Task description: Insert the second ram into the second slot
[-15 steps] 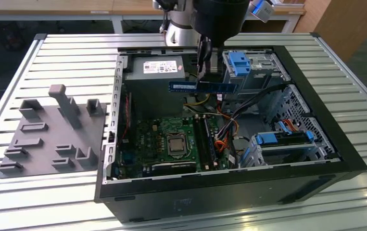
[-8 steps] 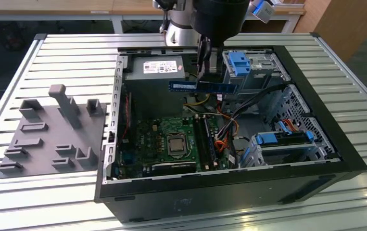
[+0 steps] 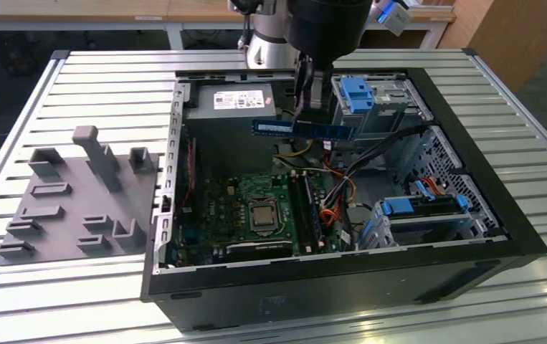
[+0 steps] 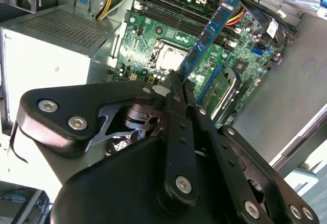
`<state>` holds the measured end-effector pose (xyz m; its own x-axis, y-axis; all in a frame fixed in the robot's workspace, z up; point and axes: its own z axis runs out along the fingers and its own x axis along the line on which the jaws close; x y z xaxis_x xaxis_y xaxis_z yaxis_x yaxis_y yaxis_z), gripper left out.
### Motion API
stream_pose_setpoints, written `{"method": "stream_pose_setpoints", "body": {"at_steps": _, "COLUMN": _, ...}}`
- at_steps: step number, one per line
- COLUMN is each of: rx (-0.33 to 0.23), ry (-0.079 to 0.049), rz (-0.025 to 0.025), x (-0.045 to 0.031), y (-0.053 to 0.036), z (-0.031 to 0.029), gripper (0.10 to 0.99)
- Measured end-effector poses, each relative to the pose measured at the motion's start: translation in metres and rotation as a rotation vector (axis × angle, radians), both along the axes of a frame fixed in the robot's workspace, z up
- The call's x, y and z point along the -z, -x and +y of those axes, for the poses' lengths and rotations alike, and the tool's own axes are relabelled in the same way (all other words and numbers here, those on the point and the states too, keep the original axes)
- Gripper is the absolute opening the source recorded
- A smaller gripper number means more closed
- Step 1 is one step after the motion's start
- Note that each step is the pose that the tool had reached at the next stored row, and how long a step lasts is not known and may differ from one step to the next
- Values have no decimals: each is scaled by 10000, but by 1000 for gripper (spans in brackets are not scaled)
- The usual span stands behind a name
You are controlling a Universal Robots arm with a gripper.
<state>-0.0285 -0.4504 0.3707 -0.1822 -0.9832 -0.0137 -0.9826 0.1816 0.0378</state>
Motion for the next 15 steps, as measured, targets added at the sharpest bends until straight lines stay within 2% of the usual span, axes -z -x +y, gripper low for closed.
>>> {"method": "stream_pose_setpoints", "body": {"at_steps": 8, "rx": 359, "ry": 0, "rz": 0, "x": 0, "y": 0, "z": 0, "gripper": 137}}
{"method": "stream_pose_setpoints", "body": {"at_steps": 15, "rx": 1043, "ry": 2, "rz": 0, "x": 0, "y": 0, "z": 0, "gripper": 137}}
